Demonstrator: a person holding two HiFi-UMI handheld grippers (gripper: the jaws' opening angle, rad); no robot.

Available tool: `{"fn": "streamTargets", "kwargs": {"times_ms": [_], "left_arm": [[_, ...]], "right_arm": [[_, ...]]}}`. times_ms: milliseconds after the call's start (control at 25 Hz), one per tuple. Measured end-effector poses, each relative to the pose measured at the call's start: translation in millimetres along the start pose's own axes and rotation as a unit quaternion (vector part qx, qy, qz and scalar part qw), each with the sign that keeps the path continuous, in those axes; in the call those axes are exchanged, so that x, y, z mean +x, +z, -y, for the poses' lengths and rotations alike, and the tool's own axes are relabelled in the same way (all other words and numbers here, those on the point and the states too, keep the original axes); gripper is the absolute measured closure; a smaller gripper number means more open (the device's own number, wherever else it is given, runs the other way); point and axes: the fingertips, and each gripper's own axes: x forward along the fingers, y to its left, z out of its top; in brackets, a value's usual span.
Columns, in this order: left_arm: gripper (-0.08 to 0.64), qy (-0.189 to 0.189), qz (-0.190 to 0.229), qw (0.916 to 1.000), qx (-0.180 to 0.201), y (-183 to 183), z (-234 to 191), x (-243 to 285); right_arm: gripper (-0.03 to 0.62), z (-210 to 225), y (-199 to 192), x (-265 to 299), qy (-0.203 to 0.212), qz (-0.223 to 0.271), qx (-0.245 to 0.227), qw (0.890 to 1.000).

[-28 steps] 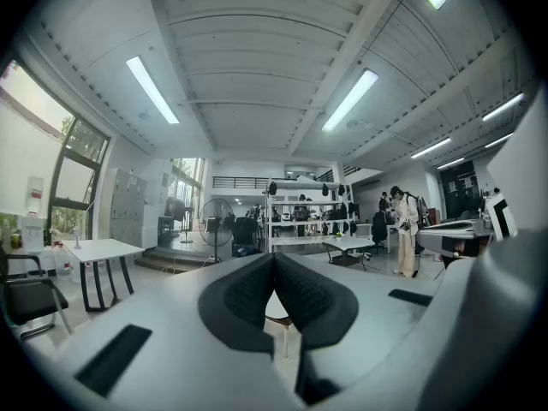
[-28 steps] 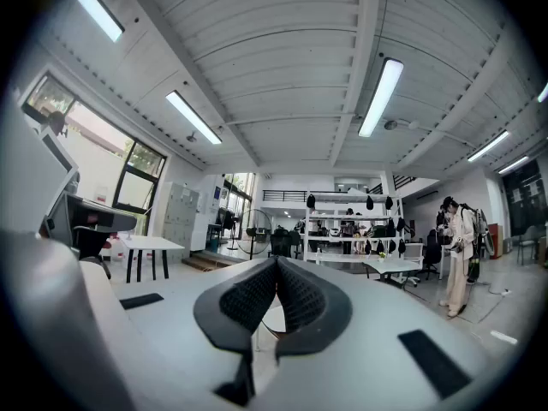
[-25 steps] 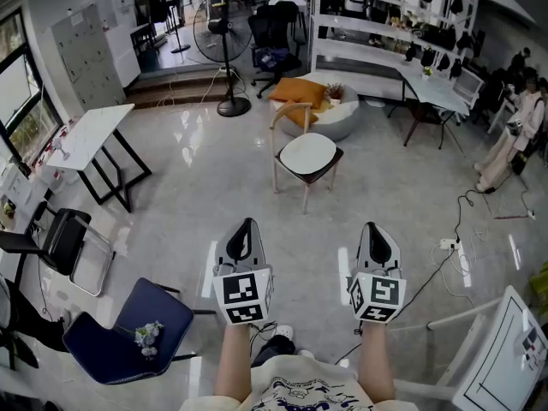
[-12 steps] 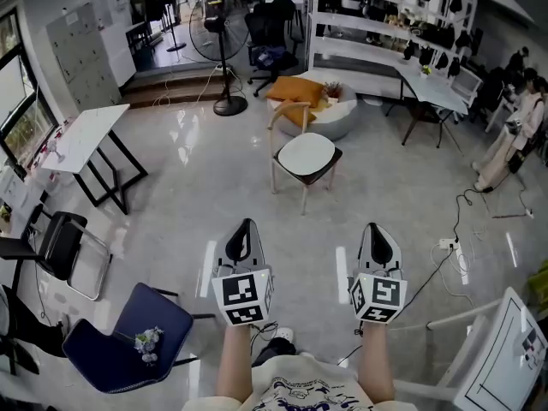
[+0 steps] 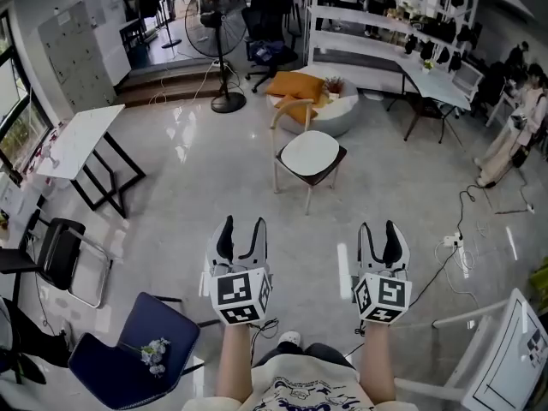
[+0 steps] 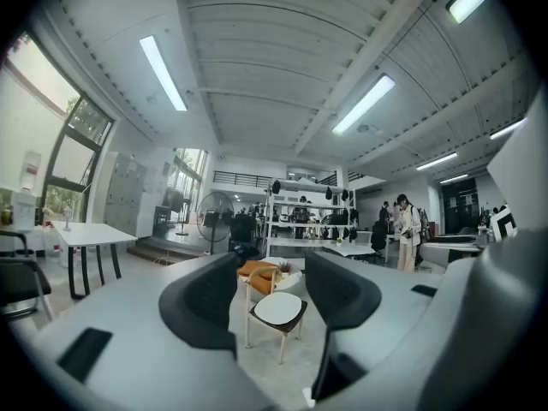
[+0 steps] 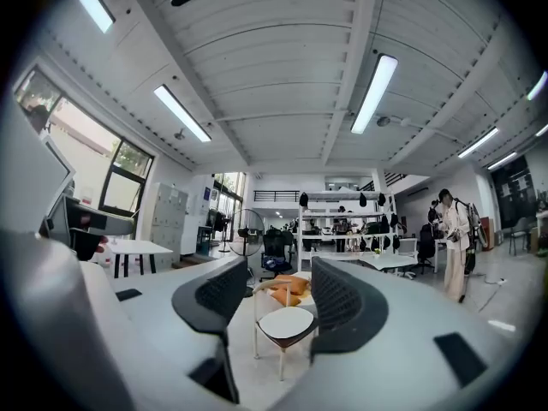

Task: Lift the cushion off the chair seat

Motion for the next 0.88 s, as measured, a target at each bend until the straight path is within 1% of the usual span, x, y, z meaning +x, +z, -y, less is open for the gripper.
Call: {"fn": "streamTargets", "kwargs": {"times_ms": [160,320,480,640,880], "left_arm": [[0.301,-0.006,-0.006,1.0000,-0.001,-11,-14,16],[0.298,-0.010,-0.019,0.9998,-0.002,-19,-20,33],[0.298,-0.011,-0.028,0.9995,-0.003,-24,-17,60],[0.298,-0.009,-0.035,0.9994,-0.003,-27,-16,101],[0.298,0.002,-0.032,0.9995,-0.002,-23,-10,184]], "right_arm": [[0.316,-11,-17,15,0.001,-0.013,0.004,1.000],[0.302,-14,-26,30,0.004,-0.029,0.002,1.000],[0.302,-4,-31,54,0.006,-0.037,-0.001,0.999],[0.302,8,-35,94,0.009,-0.041,0.002,0.999],[0.302,34,-39,182,0.025,-0.038,0.006,0.999]]}}
